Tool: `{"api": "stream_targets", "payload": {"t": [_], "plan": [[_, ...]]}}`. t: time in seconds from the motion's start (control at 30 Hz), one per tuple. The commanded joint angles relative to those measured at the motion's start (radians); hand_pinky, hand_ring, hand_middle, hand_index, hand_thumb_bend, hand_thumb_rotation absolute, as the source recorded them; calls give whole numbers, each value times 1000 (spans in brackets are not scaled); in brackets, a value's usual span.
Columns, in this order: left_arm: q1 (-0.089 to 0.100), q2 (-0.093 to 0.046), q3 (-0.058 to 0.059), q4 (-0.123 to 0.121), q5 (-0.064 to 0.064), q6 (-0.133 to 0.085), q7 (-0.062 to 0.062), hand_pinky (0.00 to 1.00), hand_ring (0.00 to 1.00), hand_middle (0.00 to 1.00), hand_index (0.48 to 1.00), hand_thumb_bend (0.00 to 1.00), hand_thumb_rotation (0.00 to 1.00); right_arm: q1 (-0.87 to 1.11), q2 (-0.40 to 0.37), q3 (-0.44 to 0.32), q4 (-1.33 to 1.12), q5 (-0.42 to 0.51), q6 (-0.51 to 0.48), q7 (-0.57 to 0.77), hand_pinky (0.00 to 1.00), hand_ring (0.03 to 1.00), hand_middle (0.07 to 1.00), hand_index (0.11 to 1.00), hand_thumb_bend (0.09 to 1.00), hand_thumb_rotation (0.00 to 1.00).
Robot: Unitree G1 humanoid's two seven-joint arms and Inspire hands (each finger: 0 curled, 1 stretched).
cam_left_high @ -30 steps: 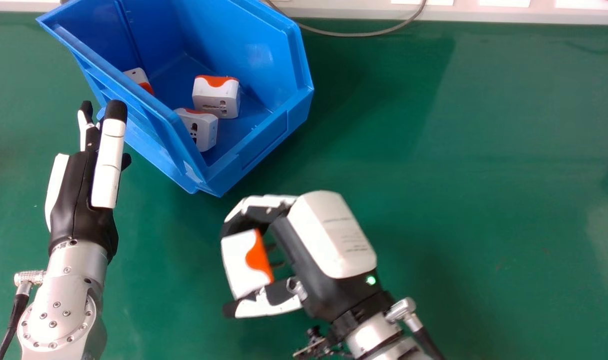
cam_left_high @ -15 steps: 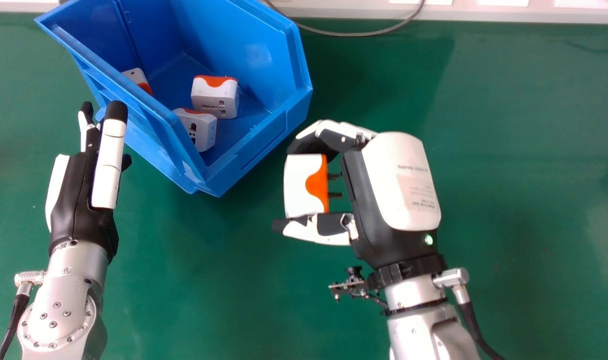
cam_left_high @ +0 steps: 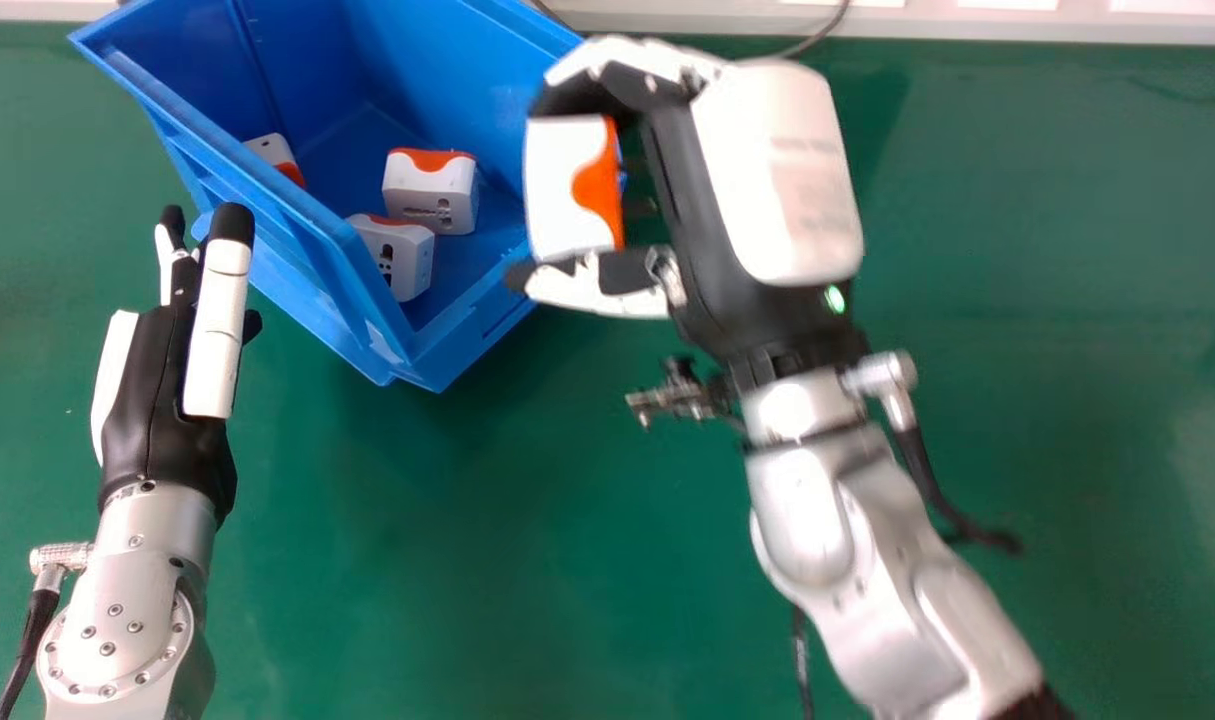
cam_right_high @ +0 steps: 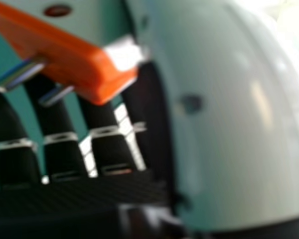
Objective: Pick all objects and put in blue box
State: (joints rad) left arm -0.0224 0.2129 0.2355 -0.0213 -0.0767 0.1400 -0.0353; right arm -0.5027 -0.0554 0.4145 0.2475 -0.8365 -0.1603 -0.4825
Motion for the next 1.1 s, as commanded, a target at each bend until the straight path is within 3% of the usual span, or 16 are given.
{"api": "stream_targets", "payload": {"t": [0.0,0.2,0.3,0.37,0.5,0.73,0.87,1.07], "plan": [[7,4,1,-22,4,-24,-3,936,980,1000,1000,747,1000,-148,-12,-2,108,11,-65,-18,340,463,515,478,499,0],[28,2,2,-32,0,-35,-12,937,981,1000,1000,749,1000,-381,13,43,433,-11,-102,-68,334,481,541,453,494,0],[36,4,6,-29,-6,-43,-19,939,983,1000,1000,747,1000,-469,37,61,569,-5,-96,-71,291,437,532,535,488,0],[38,6,6,-24,-6,-48,-25,940,987,1000,1000,753,1000,-528,51,70,659,-1,-93,-70,304,441,525,528,492,0],[37,7,3,-22,5,-50,-24,934,984,1000,1000,758,1000,-633,78,92,814,-3,-74,-69,314,448,513,519,496,0],[42,10,2,-28,0,-48,-36,952,997,1000,1000,774,1000,-727,101,113,946,19,-80,-45,317,450,513,510,497,0],[44,6,2,-35,2,-39,-31,957,1000,1000,1000,778,1000,-750,109,130,977,10,-70,-37,325,456,514,482,499,0],[43,5,-4,-28,8,-49,-29,946,994,1000,1000,780,999,-760,97,170,992,-7,-84,-65,316,445,526,503,497,0]]}}
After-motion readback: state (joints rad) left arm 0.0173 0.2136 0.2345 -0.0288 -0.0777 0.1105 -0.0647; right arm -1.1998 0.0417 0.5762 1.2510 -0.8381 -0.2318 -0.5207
